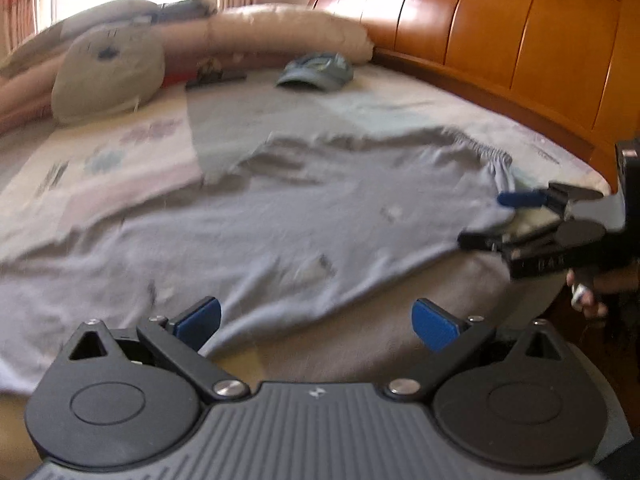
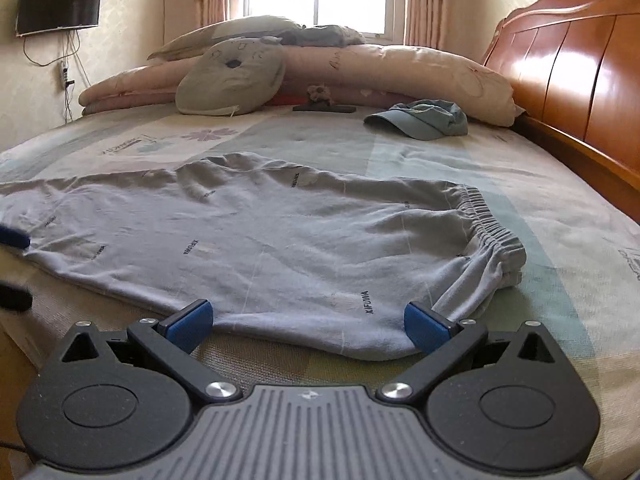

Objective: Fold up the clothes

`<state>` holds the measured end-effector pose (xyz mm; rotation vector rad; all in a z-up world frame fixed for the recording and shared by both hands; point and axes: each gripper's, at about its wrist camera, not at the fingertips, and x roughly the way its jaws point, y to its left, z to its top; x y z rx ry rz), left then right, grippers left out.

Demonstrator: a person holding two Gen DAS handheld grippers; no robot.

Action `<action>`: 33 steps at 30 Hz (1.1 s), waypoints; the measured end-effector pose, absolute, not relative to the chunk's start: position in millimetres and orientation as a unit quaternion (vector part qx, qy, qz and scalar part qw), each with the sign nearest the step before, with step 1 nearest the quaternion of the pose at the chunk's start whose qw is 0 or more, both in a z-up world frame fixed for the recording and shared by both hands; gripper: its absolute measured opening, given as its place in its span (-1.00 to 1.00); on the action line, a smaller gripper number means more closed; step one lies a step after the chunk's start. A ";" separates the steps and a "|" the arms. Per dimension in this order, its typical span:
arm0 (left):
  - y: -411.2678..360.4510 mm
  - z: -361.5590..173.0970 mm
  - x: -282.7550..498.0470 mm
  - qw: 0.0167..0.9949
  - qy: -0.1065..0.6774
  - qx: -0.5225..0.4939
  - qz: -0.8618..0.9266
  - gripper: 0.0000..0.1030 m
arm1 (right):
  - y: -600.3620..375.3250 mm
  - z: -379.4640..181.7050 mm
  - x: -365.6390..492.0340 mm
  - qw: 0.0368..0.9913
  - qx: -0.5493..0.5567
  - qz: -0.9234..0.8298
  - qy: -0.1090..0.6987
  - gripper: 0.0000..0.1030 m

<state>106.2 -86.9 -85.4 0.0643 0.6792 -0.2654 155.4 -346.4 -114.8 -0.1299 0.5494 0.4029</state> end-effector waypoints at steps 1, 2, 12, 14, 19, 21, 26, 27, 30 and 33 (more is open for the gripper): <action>-89.5 -88.2 111.3 0.934 0.331 0.030 -0.128 0.97 | -346.0 -115.3 154.8 0.941 -0.066 0.197 0.268 1.00; -91.2 -91.9 116.3 0.933 0.335 0.025 -0.125 0.97 | -345.7 -115.8 154.2 0.941 -0.069 0.197 0.267 1.00; -81.8 -82.8 101.7 0.936 0.334 0.012 -0.115 0.97 | -343.4 -117.7 149.4 0.941 -0.085 0.194 0.264 1.00; -70.1 -78.6 106.8 0.944 0.318 0.018 -0.083 0.97 | -342.6 -118.0 149.0 0.942 -0.086 0.192 0.263 1.00; -43.6 -99.0 117.5 0.934 0.358 -0.007 -0.019 0.97 | -341.6 -116.7 149.8 0.941 -0.088 0.191 0.267 1.00; -42.7 -101.2 107.1 0.932 0.361 -0.010 -0.019 0.97 | -341.2 -116.2 151.0 0.940 -0.089 0.191 0.270 1.00; -48.5 -84.3 97.8 0.935 0.351 0.032 -0.034 0.98 | -340.1 -115.0 153.2 0.937 -0.092 0.189 0.278 1.00; -48.6 -81.3 100.7 0.936 0.347 0.044 -0.029 0.98 | -339.7 -114.8 153.9 0.937 -0.093 0.189 0.280 1.00; -45.2 -77.4 116.8 0.940 0.338 0.045 -0.023 0.98 | -338.8 -114.5 155.0 0.936 -0.094 0.188 0.282 1.00; -39.6 -83.1 130.1 0.939 0.343 0.030 -0.017 0.98 | -338.6 -114.0 156.7 0.935 -0.095 0.188 0.285 1.00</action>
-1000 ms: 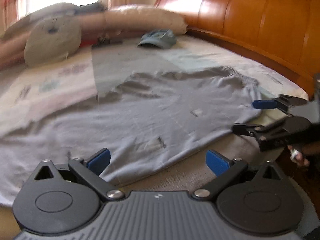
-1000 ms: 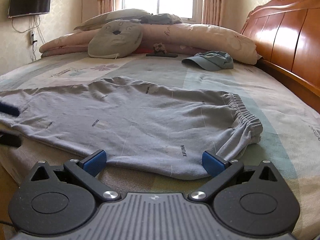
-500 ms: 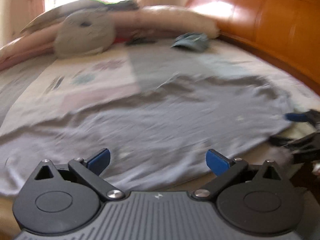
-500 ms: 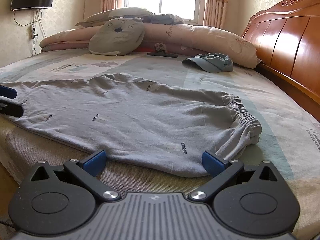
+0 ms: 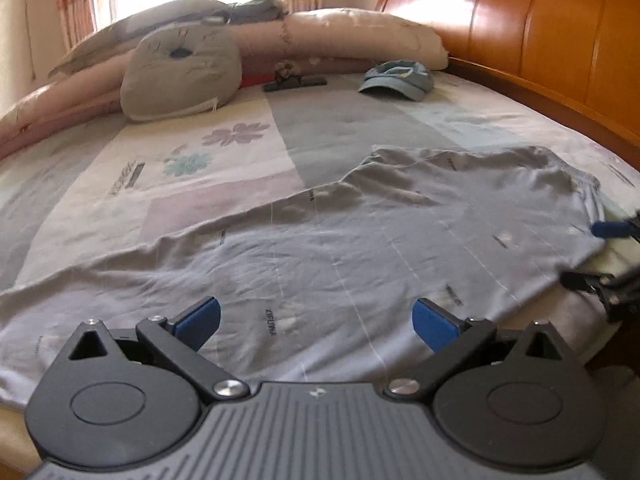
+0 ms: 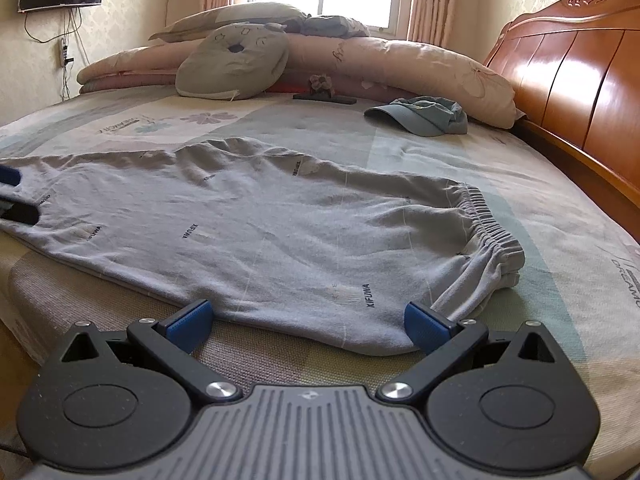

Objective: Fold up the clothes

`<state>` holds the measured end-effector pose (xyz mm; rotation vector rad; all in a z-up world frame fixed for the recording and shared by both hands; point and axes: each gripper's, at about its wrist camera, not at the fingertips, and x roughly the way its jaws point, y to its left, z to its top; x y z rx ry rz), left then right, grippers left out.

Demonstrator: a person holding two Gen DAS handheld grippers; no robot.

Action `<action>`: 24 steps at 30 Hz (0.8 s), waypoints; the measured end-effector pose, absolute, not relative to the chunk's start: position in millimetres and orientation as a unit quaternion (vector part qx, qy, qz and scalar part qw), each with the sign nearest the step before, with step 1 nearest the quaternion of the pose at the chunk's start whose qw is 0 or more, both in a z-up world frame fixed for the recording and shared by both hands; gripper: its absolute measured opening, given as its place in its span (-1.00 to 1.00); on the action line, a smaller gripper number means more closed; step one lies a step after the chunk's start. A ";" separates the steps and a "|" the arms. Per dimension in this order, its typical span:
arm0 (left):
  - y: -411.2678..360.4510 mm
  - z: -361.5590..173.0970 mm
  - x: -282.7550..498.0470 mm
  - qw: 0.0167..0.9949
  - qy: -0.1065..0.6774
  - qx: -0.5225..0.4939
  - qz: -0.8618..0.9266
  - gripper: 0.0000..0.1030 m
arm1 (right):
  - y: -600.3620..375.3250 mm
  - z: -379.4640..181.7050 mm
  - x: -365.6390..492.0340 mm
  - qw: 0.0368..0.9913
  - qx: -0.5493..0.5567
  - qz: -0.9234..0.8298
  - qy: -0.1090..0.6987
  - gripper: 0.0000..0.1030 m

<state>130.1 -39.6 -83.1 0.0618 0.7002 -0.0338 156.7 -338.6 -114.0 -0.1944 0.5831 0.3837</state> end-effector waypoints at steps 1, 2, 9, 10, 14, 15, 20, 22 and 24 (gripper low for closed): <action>-37.7 -86.4 133.5 0.938 0.347 0.026 -0.013 0.98 | -338.3 -113.8 156.8 0.935 -0.095 0.187 0.286 1.00; -35.6 -90.9 135.4 0.935 0.354 0.020 -0.008 0.98 | -338.0 -113.8 156.6 0.935 -0.095 0.186 0.287 1.00; -35.1 -92.6 121.4 0.937 0.350 0.010 0.011 0.98 | -343.5 -110.2 153.8 0.933 -0.090 0.199 0.286 1.00; -36.3 -90.6 119.5 0.939 0.345 0.008 0.011 0.98 | -348.0 -106.4 152.7 0.934 -0.074 0.208 0.282 1.00; -42.2 -91.7 119.3 0.940 0.341 -0.001 0.006 0.98 | -365.2 -88.2 164.9 0.937 0.001 0.236 0.258 1.00; -43.5 -93.6 119.9 0.939 0.343 -0.003 0.005 0.98 | -365.6 -85.5 172.7 0.938 0.004 0.233 0.256 1.00; -43.7 -102.7 118.0 0.937 0.348 -0.010 0.009 0.98 | -371.7 -98.3 211.5 0.936 -0.008 0.176 0.305 1.00; -44.4 -101.6 116.0 0.937 0.349 0.000 0.013 0.98 | -376.6 -105.6 211.6 0.933 -0.012 0.170 0.317 1.00; -45.7 -97.1 116.6 0.940 0.341 0.007 0.010 0.98 | -378.8 -108.1 203.8 0.935 -0.022 0.176 0.308 1.00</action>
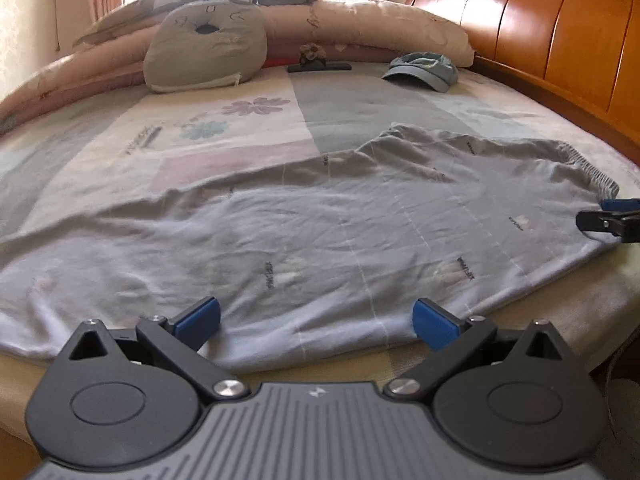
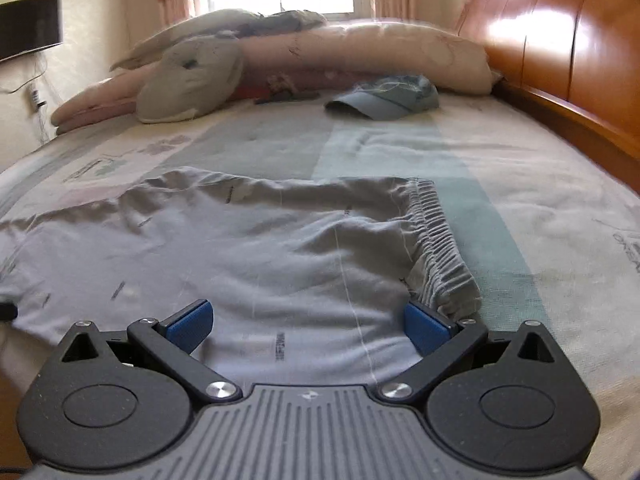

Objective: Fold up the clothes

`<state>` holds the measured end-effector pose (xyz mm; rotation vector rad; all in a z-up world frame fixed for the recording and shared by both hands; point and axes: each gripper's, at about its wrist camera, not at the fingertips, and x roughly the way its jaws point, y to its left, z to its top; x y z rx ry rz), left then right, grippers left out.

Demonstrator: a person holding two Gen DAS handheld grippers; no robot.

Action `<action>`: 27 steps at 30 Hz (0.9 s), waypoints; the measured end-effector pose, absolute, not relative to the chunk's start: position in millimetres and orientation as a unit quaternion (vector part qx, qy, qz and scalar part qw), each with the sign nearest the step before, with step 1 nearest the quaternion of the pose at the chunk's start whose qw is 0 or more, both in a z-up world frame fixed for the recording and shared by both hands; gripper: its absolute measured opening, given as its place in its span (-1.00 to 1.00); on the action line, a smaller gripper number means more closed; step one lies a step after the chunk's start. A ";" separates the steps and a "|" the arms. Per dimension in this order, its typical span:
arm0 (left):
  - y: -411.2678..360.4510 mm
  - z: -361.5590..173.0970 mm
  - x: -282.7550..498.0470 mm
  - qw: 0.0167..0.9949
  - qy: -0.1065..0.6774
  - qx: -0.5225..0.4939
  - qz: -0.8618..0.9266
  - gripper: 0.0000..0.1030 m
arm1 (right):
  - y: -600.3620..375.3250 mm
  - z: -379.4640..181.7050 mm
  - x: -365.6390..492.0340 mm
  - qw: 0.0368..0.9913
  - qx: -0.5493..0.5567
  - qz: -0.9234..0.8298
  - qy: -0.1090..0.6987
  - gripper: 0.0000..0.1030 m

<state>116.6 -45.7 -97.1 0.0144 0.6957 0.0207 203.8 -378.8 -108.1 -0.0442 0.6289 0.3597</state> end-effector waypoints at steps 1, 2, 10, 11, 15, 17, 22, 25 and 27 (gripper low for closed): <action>-46.6 -94.1 117.5 0.942 0.334 0.009 0.007 0.98 | -377.2 -108.4 203.3 0.935 -0.027 0.173 0.308 1.00; -47.4 -91.1 118.5 0.945 0.328 0.012 0.004 0.98 | -375.2 -108.5 203.2 0.935 -0.032 0.170 0.310 1.00; -34.8 -101.8 129.0 0.939 0.343 -0.017 0.019 0.98 | -367.4 -110.6 202.8 0.938 -0.045 0.155 0.307 1.00; -33.3 -100.2 126.8 0.939 0.344 -0.016 0.015 0.98 | -368.3 -110.6 202.6 0.938 -0.044 0.156 0.306 1.00; -14.9 -88.9 118.8 0.946 0.324 -0.015 0.016 0.98 | -367.0 -110.9 202.0 0.938 -0.050 0.154 0.305 1.00; -0.4 -83.9 115.7 0.948 0.315 -0.019 0.026 0.98 | -365.1 -111.2 201.9 0.939 -0.053 0.151 0.305 1.00; 45.0 -82.4 106.6 0.947 0.312 -0.046 0.058 0.98 | -363.4 -111.3 202.6 0.940 -0.051 0.145 0.306 1.00; 70.5 -93.2 101.4 0.939 0.329 -0.066 0.080 0.98 | -360.2 -112.2 202.3 0.941 -0.054 0.137 0.304 1.00; 79.9 -96.6 95.6 0.935 0.334 -0.067 0.096 0.98 | -359.6 -112.4 202.2 0.942 -0.054 0.134 0.303 1.00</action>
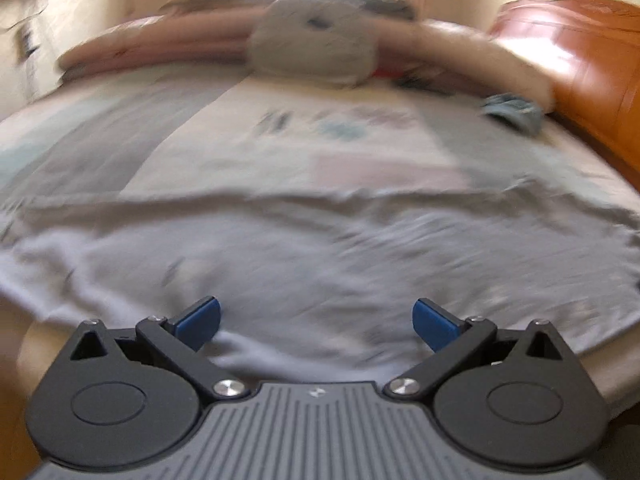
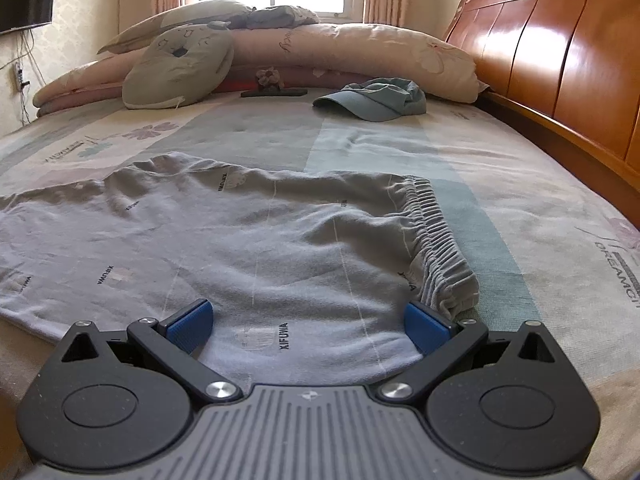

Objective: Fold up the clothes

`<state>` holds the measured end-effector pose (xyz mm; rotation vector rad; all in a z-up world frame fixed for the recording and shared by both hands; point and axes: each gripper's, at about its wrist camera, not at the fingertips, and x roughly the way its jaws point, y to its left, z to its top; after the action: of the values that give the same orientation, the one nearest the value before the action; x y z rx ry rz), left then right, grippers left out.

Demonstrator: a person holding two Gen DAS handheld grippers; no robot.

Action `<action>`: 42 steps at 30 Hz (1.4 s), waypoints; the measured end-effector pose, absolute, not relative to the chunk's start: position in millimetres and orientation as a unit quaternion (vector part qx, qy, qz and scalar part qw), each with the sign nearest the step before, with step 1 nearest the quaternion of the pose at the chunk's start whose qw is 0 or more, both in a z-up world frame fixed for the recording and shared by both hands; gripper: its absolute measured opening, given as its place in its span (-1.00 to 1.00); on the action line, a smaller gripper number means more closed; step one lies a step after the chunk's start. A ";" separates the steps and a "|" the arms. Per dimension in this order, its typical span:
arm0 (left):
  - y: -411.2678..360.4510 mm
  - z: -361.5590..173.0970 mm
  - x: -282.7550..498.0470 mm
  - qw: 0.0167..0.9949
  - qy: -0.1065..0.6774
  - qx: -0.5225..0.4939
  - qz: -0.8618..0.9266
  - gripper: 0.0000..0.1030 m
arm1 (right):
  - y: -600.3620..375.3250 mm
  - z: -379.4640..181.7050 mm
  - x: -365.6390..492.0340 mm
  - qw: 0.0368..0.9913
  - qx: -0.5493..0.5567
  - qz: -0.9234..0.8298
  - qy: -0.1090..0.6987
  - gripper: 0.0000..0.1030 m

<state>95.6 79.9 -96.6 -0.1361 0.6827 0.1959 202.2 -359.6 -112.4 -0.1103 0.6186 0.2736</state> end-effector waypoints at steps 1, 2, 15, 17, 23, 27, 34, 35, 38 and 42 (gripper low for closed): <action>82.8 -96.7 92.7 0.934 0.336 -0.066 0.101 0.98 | -360.0 -112.3 202.3 0.942 -0.053 0.135 0.303 1.00; 82.2 -94.0 90.1 0.934 0.336 -0.066 0.101 0.98 | -360.4 -111.9 202.5 0.942 -0.052 0.135 0.304 1.00; 74.5 -94.3 114.7 0.944 0.322 -0.029 0.066 0.98 | -308.0 -57.6 266.8 0.912 0.010 0.232 0.339 1.00; 76.6 -101.0 114.8 0.943 0.324 -0.032 0.064 0.98 | -288.5 -58.1 287.2 0.905 0.001 0.234 0.354 1.00; 78.2 -102.7 107.0 0.948 0.312 -0.032 0.050 0.98 | -236.1 -70.3 336.8 0.892 -0.017 0.218 0.395 1.00; 80.6 -102.7 103.3 0.950 0.308 -0.034 0.041 0.98 | -205.2 -88.8 353.7 0.889 -0.057 0.185 0.416 1.00; 83.9 -100.7 97.0 0.952 0.300 -0.043 0.033 0.98 | -194.6 -81.3 353.0 0.898 -0.066 0.166 0.401 1.00; 84.7 -100.3 96.0 0.953 0.299 -0.045 0.034 0.98 | -197.4 -75.8 347.2 0.901 -0.052 0.171 0.395 1.00; 86.1 -99.2 94.2 0.953 0.296 -0.049 0.036 0.98 | -185.6 -75.1 334.8 0.888 -0.060 0.200 0.409 1.00; 83.9 -96.0 93.7 0.955 0.292 -0.047 0.033 0.98 | -163.5 -84.7 330.7 0.882 -0.092 0.206 0.414 1.00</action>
<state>93.7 83.9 -96.0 -0.0947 0.5940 0.0660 330.7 -163.5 -84.7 -0.1907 0.8630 0.4289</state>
